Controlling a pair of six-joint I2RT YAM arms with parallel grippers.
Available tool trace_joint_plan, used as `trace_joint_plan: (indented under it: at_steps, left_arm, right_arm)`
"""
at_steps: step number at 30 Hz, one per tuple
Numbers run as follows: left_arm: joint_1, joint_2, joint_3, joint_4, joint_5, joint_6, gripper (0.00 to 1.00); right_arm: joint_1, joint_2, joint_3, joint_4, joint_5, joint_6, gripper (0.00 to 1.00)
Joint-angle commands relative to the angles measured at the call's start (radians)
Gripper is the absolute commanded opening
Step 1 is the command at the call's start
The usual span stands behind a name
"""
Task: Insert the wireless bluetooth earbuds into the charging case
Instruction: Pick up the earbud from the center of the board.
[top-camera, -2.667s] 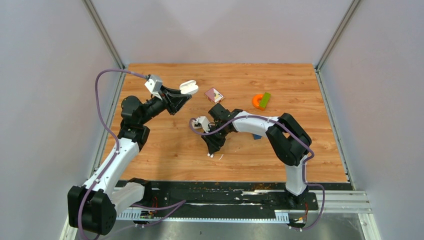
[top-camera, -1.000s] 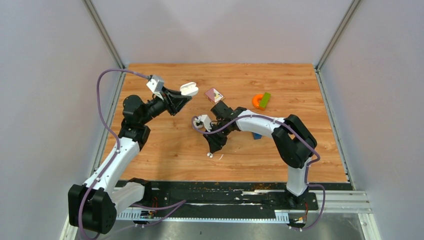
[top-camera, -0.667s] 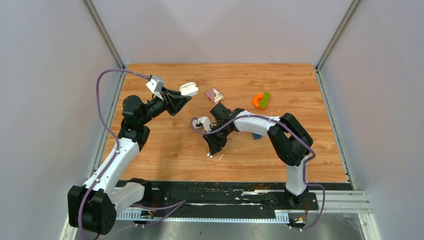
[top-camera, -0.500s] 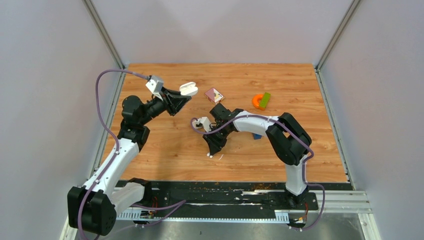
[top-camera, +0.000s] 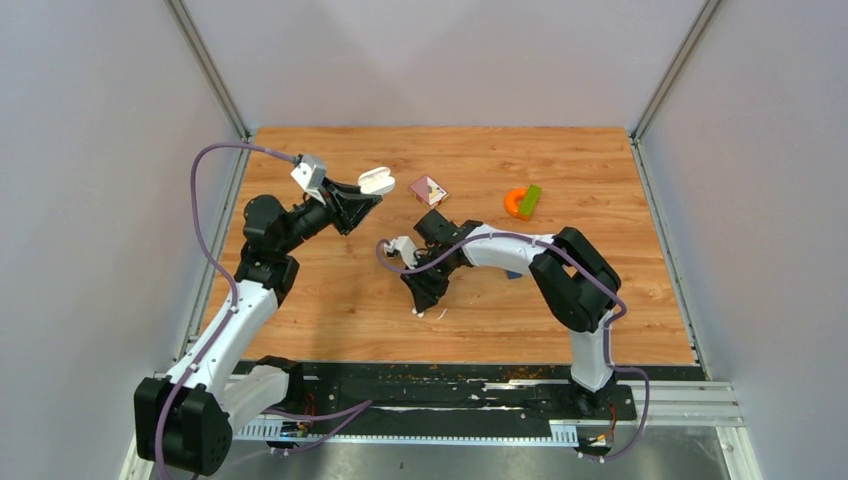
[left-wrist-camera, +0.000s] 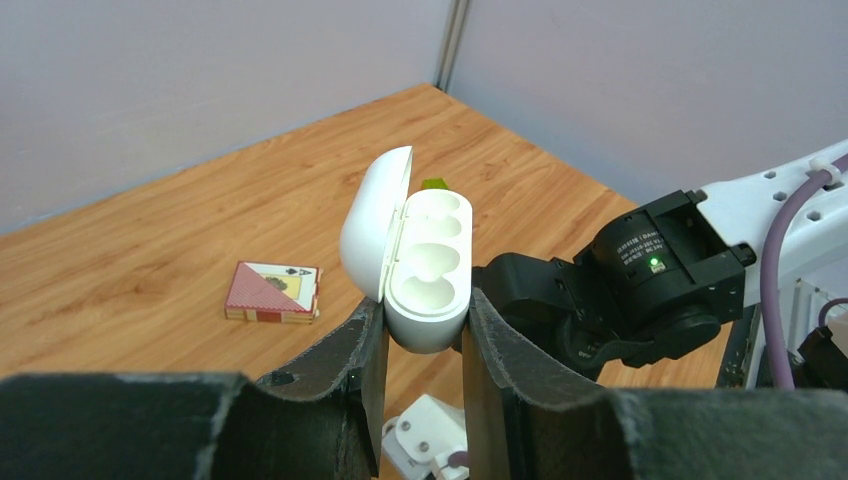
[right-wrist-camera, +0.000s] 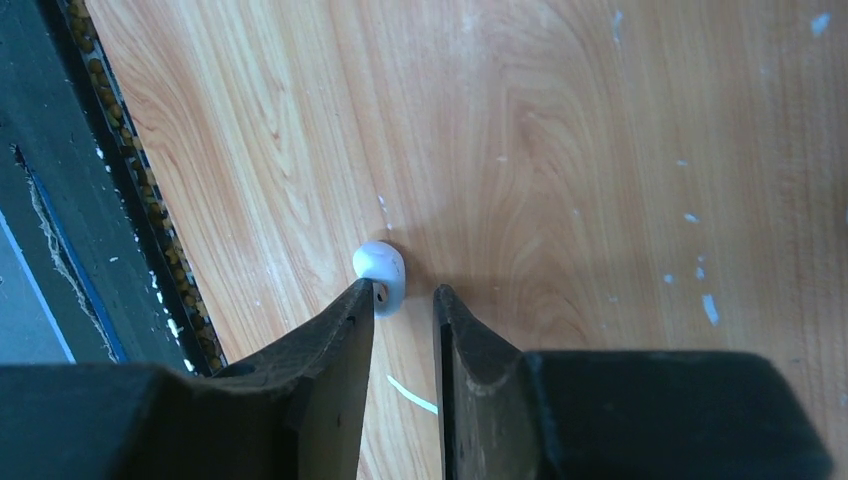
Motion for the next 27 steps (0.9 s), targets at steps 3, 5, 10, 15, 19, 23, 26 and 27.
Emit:
trace_joint_plan:
  at_steps: [3,5,10,15,19,23,26,27]
  left_arm:
    - [0.007,-0.027,-0.006,0.027,-0.010,0.020,0.00]
    - [0.007,-0.030,-0.009,0.025,-0.013,0.020,0.00]
    - [0.007,-0.035,-0.010,0.018,-0.016,0.020,0.00]
    - [0.007,-0.031,-0.009,0.020,-0.017,0.020,0.00]
    - [0.007,-0.017,-0.008,0.029,-0.014,0.020,0.00]
    - [0.007,-0.005,-0.008,0.035,-0.009,0.020,0.00]
    - [0.007,0.003,-0.007,0.030,0.004,0.024,0.00]
    - [0.007,0.005,-0.006,0.024,0.011,0.031,0.00]
  right_arm:
    - [0.051,-0.002,0.012,0.025,0.074,-0.001,0.29]
    - [0.051,-0.003,0.012,0.023,0.079,-0.001,0.28]
    - [0.051,-0.026,0.012,0.012,0.085,-0.008,0.17]
    - [0.051,-0.100,0.039,-0.025,0.111,-0.073,0.10]
    - [0.041,-0.184,0.043,-0.056,0.123,-0.158,0.08]
    - [0.039,-0.227,0.025,-0.070,0.121,-0.236,0.08]
    - [0.035,-0.244,0.019,-0.097,0.120,-0.280,0.07]
    - [0.029,-0.254,0.025,-0.116,0.119,-0.295,0.07]
